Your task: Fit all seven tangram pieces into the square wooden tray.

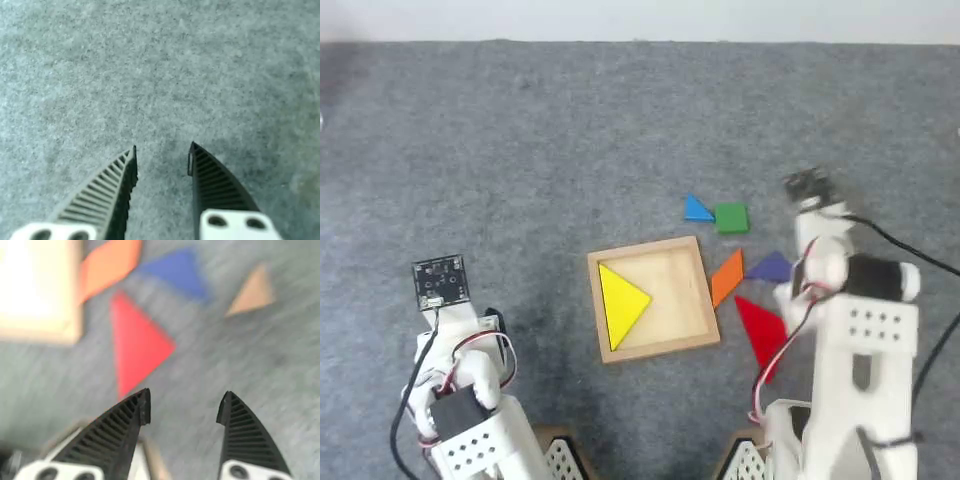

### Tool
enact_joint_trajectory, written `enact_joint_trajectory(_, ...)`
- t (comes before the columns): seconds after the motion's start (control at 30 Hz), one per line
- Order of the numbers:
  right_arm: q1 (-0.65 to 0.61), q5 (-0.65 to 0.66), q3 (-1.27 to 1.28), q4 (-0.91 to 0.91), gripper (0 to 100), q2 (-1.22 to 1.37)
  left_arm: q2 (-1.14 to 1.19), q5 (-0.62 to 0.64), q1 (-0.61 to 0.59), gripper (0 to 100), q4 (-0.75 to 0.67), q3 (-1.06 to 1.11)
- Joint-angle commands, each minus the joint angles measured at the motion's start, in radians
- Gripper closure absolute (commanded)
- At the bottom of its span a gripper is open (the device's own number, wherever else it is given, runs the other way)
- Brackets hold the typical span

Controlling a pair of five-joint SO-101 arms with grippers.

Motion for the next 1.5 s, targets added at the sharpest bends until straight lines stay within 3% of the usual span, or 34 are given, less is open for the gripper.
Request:
enact_joint_trajectory(0.0,-0.186,0.026,-0.012,0.117,75.7,-0.119,-0.02,0.009,0.005,83,0.0,-0.004)
enact_joint_trajectory(0.17,-0.328,0.061,0.089,0.064,62.8,-0.082,-0.018,0.011,0.005,83,0.0,-0.004)
enact_joint_trajectory(0.37,-0.326,0.061,0.117,0.016,46.7,-0.012,-0.018,0.011,0.005,83,0.003,-0.004)
enact_joint_trajectory(0.7,-0.248,0.117,0.376,-0.323,47.1,0.002,-0.018,0.009,0.0,83,0.005,-0.004)
enact_joint_trajectory(0.97,-0.154,0.057,0.542,-0.576,47.0,0.042,-0.018,0.009,0.0,83,0.005,-0.004)
enact_joint_trajectory(1.13,-0.162,-0.077,0.597,-0.642,46.9,0.039,-0.018,0.009,0.0,83,0.005,-0.004)
enact_joint_trajectory(1.47,-0.219,-0.101,0.559,-0.687,47.0,0.194,-0.018,0.009,0.0,83,0.005,-0.004)
